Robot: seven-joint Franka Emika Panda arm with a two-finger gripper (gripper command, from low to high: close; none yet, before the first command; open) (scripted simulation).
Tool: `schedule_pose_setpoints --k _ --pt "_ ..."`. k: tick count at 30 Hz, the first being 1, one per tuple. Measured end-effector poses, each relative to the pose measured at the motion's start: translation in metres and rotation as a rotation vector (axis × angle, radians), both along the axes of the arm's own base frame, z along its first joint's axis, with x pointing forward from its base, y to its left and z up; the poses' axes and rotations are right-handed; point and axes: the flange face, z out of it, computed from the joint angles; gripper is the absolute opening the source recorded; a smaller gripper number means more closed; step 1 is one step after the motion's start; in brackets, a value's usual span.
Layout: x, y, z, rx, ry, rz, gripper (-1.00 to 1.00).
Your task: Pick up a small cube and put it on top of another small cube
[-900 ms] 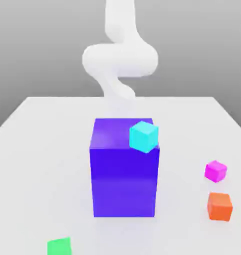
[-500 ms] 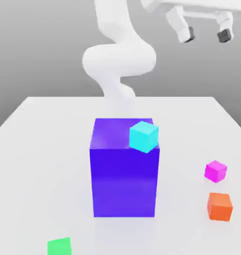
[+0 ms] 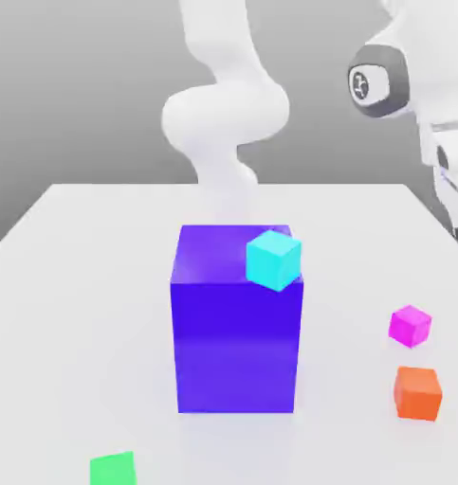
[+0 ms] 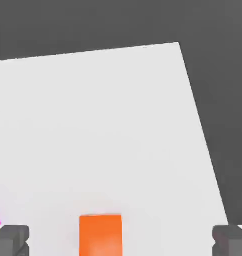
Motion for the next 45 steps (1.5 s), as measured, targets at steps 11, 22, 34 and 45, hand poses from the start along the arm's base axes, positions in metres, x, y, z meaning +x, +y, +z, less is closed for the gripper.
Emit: schedule_pose_setpoints --k 11,22,34,45 --pt "-0.115 0.031 -0.118 -0.216 0.023 0.590 0.00" --pt "-0.121 0.027 -0.192 -0.241 0.023 0.641 -1.00" --pt "-0.118 0.028 -0.164 -0.244 0.017 0.643 -1.00" --pt "-0.049 0.038 -0.124 -0.262 -0.015 0.550 -1.00"
